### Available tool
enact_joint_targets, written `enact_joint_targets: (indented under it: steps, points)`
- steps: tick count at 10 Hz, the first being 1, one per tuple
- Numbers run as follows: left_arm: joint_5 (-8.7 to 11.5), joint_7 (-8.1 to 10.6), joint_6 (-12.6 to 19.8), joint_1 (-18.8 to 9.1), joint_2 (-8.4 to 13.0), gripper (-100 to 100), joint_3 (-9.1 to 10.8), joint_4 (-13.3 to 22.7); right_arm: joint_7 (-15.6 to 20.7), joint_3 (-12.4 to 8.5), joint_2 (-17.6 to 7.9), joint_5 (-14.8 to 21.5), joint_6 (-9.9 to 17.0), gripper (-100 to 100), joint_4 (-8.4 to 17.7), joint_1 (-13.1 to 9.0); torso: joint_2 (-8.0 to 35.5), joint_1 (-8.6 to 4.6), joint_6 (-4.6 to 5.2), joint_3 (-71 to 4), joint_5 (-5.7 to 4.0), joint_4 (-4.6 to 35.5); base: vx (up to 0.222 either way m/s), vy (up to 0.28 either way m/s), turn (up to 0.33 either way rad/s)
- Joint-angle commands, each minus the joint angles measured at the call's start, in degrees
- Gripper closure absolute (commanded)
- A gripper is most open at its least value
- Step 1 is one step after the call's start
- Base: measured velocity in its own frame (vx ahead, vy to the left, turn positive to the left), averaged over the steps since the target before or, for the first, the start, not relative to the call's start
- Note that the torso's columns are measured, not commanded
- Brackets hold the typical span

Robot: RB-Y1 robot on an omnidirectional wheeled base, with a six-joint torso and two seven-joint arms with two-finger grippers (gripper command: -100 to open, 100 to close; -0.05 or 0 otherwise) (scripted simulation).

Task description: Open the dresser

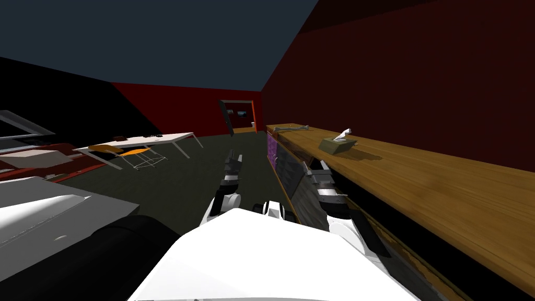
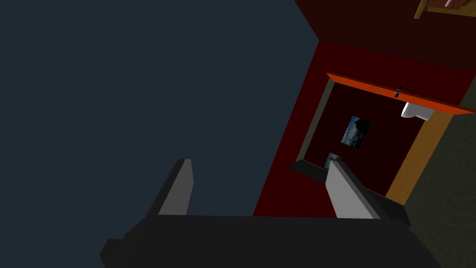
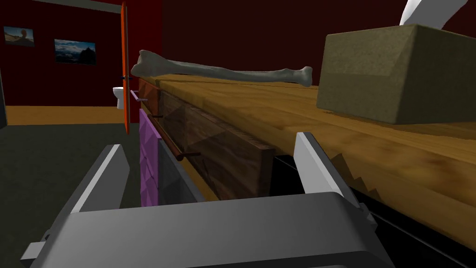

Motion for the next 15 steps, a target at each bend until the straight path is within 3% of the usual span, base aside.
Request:
enact_joint_targets:
  steps: [1,15]
  points:
    - [0.0,0.00,0.0,0.0,0.0,0,0.00,0.0,-2.8,0.1,-2.1,-4.5,1.4,-100,1.2,-1.3,0.0,-0.01,-0.01,0.0,0.00,0.0,0.033,0.032,-0.051]
    - [0.0,0.00,0.0,0.0,0.0,0,0.00,0.0,-13.6,-0.3,-10.3,-28.1,8.7,-100,6.4,-7.3,0.0,0.02,0.00,0.0,0.01,0.0,0.029,0.034,-0.042]
